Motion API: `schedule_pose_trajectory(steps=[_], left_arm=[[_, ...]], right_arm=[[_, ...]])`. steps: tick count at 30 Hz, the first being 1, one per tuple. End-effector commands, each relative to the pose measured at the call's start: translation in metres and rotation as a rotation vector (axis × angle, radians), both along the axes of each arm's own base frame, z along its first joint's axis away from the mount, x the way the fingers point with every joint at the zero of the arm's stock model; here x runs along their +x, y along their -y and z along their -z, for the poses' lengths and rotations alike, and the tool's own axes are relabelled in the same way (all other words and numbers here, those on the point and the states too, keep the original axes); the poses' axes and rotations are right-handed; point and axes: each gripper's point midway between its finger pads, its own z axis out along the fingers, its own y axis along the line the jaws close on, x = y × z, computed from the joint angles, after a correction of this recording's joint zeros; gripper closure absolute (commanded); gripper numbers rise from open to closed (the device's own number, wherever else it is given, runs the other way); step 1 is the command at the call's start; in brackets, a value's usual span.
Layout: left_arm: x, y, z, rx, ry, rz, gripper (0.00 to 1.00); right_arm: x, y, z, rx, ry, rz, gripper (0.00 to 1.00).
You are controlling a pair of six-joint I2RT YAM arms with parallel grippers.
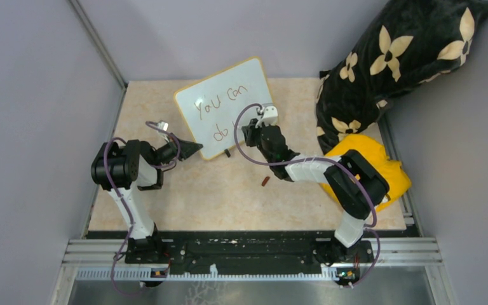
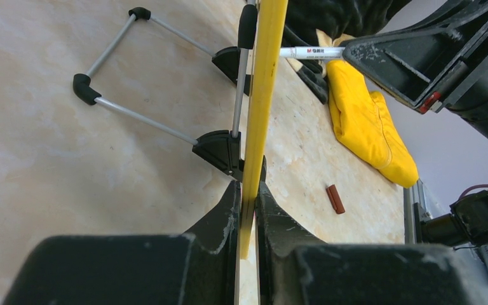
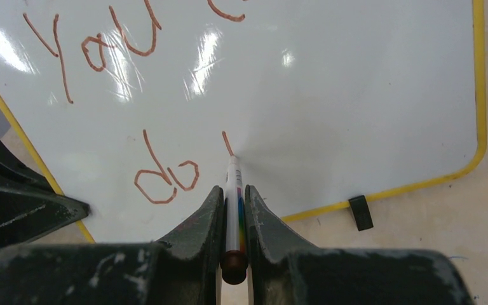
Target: Write a sentence on the whiteboard
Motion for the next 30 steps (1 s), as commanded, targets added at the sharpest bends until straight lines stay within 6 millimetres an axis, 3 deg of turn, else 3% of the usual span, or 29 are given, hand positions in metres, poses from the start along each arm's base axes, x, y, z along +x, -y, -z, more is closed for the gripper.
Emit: schedule_pose_trajectory(steps=[1, 7, 13, 23, 30], left_arm=[[-0.001, 0.005, -0.009, -0.003, 0.058, 0.03, 1.0], [-0.001, 0.005, -0.01, -0.003, 0.058, 0.029, 1.0], [-0.001, 0.005, -0.009, -0.003, 0.055, 0.03, 1.0], [-0.001, 0.005, -0.009, -0.003, 0.055, 0.031, 1.0], [-0.001, 0.005, -0.009, -0.003, 0.054, 0.032, 1.0]], right_arm=[[-0.002, 0.01, -0.008, 0.023, 0.014, 0.022, 1.0], [-0.002, 0.018, -0.006, 0.01, 0.013, 0.049, 1.0], [-0.001, 0.025, -0.021, 0.032, 0.04, 0.065, 1.0], [-0.007, 0.007, -0.05, 0.098, 0.087, -0.031, 1.0], [-0.007, -0.008, -0.05, 0.105, 0.071, -0.087, 1.0]])
